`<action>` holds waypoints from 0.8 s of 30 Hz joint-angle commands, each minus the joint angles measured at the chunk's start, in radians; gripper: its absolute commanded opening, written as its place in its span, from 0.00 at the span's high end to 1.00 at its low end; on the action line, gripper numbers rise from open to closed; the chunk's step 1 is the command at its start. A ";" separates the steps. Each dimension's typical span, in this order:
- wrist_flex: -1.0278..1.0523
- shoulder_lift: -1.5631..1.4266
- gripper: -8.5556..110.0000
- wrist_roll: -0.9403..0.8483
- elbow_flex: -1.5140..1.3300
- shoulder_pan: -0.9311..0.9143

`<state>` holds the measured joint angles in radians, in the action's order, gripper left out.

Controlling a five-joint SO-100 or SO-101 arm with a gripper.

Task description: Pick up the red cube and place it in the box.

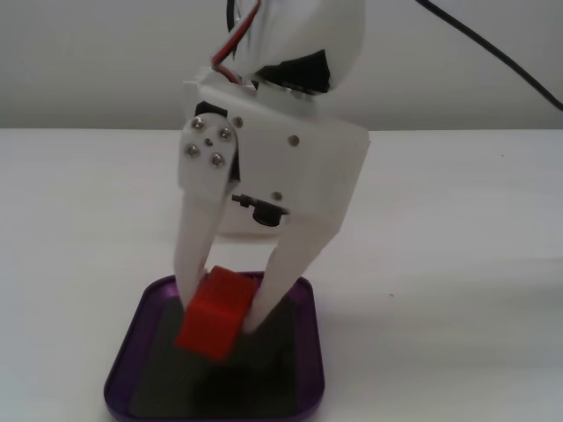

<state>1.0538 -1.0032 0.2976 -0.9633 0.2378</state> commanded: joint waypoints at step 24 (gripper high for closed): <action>0.236 -0.078 0.77 -0.046 0.158 -0.029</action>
<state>1.2057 -1.0032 0.2531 -0.9158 0.2255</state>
